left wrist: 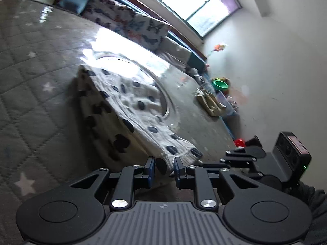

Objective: Fold clothes

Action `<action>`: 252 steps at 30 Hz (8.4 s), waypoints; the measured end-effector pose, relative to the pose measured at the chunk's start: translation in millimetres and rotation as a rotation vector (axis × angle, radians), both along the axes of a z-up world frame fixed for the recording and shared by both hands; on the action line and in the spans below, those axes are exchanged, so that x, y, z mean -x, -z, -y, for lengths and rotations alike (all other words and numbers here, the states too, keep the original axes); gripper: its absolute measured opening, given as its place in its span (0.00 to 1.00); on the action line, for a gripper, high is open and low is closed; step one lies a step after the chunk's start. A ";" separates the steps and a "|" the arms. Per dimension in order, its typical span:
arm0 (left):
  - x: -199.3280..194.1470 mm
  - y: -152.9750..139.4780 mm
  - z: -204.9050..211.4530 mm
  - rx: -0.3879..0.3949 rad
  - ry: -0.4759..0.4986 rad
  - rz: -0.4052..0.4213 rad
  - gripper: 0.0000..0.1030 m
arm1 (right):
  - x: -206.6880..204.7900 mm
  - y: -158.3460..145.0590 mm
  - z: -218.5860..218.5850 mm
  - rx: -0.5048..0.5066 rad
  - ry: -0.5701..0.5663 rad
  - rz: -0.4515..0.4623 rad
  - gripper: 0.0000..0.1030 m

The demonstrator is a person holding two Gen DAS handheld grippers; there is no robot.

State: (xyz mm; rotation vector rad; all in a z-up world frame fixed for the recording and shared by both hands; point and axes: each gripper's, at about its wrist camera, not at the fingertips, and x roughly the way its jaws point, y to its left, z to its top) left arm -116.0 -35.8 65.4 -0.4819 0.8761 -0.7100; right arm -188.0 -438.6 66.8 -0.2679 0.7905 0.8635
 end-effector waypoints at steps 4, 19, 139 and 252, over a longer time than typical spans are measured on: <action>-2.1 11.3 0.3 -0.035 -0.002 -0.038 0.22 | -0.2 13.4 1.7 0.031 0.011 -0.023 0.05; -3.3 -24.6 -4.9 -0.027 -0.004 0.117 0.39 | -11.6 -18.9 -9.4 -0.039 -0.020 0.092 0.08; -105.0 -13.8 76.9 -0.168 0.138 0.119 0.57 | -185.3 64.1 21.5 0.013 0.319 0.133 0.41; -124.1 11.2 111.2 -0.371 0.049 0.150 0.07 | -234.4 62.2 44.3 -0.259 0.261 -0.041 0.66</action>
